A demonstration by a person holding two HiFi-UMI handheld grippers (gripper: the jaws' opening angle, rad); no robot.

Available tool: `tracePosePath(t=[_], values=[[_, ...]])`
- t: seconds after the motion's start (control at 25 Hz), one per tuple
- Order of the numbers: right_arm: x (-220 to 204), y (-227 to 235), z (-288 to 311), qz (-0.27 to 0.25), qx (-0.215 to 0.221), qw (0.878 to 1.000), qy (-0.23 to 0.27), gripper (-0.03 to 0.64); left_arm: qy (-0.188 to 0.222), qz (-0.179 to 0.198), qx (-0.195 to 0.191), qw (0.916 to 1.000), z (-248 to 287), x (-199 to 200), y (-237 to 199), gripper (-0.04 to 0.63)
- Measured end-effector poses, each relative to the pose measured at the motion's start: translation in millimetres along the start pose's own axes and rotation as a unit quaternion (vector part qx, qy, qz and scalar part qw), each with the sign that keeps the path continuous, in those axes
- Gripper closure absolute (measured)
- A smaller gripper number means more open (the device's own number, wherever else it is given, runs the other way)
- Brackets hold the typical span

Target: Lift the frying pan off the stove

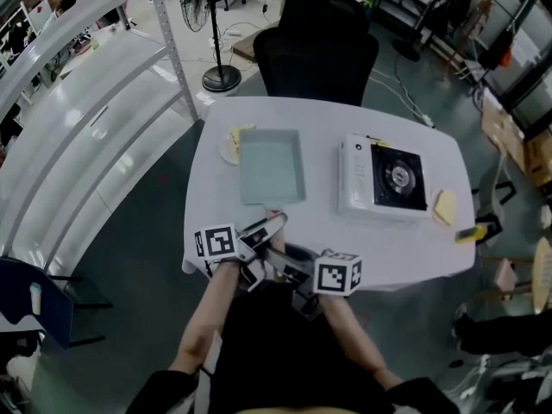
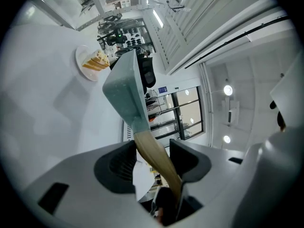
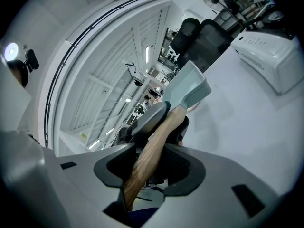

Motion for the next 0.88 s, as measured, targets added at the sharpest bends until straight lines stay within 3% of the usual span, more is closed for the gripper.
tracePosePath(t=[0.2, 0.36, 0.72, 0.88], values=[[-13.4, -0.5, -4.4, -0.010, 0.001, 1.000, -0.008, 0.440, -0.002, 0.030, 0.037, 0.9989, -14.7, -9.1, -2.9, 0.377], [-16.3, -1.4, -5.2, -0.014, 0.010, 1.000, -0.011, 0.440, 0.016, -0.011, 0.007, 0.9998, -12.9, -18.7, -2.2, 0.377], [-21.1, -0.3, -0.8, -0.006, 0.011, 1.000, -0.014, 0.440, 0.005, 0.020, 0.035, 0.9992, -22.6, -13.7, -4.0, 0.377], [-20.7, -1.2, -1.6, -0.007, 0.012, 1.000, -0.013, 0.440, 0.009, 0.003, 0.021, 0.9997, -19.3, -17.1, -3.3, 0.377]])
Point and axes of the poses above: the fingertips, and each gripper's own axes: z forward along the fingers, y to its right, x out of its top, the point moved 9 cm from there along -z, backward along the fingers, and after that the axes turned 5 degrees about -x, right-handed, at the moved point
